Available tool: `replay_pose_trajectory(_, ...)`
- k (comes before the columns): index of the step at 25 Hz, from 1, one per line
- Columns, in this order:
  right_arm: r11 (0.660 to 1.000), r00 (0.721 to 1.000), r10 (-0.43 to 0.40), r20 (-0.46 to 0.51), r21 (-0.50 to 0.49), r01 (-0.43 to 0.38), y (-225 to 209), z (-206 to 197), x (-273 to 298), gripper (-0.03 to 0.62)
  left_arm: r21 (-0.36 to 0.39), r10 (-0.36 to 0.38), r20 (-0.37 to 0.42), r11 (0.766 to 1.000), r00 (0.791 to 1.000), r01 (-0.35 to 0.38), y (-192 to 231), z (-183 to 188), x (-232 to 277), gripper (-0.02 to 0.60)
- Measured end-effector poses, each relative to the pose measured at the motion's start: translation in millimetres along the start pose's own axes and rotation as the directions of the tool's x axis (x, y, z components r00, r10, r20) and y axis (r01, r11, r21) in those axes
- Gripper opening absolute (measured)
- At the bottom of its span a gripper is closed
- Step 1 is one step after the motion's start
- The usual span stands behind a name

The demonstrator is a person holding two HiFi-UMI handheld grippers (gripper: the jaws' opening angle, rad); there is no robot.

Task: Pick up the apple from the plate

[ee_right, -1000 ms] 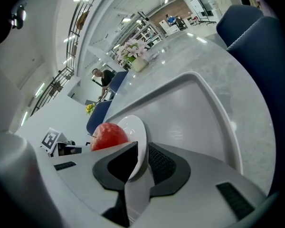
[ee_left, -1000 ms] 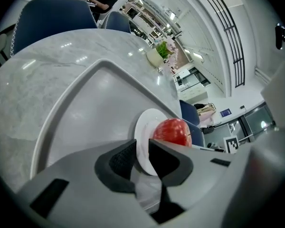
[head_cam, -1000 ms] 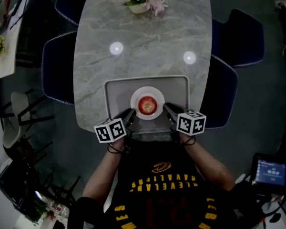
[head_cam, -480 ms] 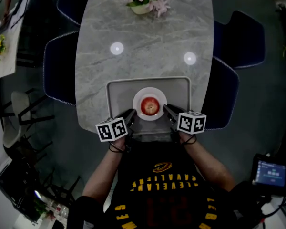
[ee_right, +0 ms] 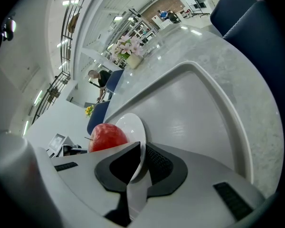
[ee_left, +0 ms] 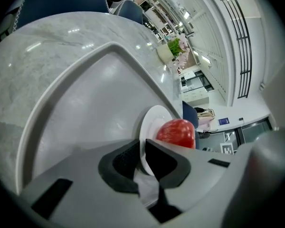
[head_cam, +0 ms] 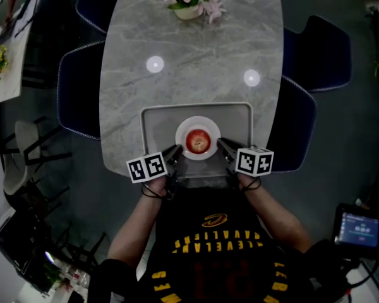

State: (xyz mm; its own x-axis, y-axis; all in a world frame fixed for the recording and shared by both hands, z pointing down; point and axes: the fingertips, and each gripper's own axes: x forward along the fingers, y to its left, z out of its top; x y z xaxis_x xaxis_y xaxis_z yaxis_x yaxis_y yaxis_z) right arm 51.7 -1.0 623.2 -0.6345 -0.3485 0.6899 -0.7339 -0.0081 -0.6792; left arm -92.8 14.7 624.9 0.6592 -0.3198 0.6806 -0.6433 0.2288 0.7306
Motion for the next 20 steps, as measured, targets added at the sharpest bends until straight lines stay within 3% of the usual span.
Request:
replay_pose_trajectory(12, 0.999, 1.0, 0.023, -0.021, 0.043, -0.022, 1, -1, -3, 0.04, -0.048, -0.008, -0.018, 0.999, 1.0, 0.007, -2, -4, -2, 0.037)
replay_pose_trajectory(20, 0.999, 0.999, 0.034, -0.019, 0.043, -0.033, 6, 9, -5, 0.038, -0.033, -0.017, -0.02, 0.999, 1.0, 0.016, -9, 3, -4, 0.037)
